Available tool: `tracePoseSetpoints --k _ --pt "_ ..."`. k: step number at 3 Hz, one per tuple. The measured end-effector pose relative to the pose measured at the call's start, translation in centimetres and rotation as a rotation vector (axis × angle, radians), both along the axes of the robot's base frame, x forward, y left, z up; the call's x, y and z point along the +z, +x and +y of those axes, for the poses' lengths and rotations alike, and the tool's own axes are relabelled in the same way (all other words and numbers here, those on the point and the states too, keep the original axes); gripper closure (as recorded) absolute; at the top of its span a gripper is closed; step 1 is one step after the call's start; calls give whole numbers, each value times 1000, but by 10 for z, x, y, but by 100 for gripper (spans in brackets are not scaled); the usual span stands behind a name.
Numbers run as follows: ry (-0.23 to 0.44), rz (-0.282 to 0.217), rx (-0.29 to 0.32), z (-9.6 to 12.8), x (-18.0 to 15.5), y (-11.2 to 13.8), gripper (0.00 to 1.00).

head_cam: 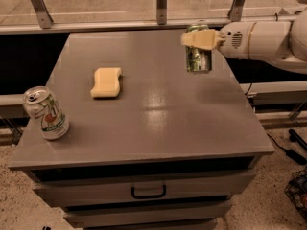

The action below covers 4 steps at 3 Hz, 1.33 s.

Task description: Place green can upright

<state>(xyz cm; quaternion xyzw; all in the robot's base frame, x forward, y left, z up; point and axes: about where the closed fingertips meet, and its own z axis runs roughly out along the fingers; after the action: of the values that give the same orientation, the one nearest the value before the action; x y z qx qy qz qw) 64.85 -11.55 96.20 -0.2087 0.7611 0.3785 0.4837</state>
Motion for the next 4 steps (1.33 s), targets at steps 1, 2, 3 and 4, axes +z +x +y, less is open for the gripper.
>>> tracePoseSetpoints --k 1,2,3,4 --pt "2 -81 25 -4 8 -7 100" --pt "7 -108 32 -3 7 -5 100" --pt "-1 -198 113 -1 9 -5 100" --pt "-99 -350 239 6 14 -15 100"
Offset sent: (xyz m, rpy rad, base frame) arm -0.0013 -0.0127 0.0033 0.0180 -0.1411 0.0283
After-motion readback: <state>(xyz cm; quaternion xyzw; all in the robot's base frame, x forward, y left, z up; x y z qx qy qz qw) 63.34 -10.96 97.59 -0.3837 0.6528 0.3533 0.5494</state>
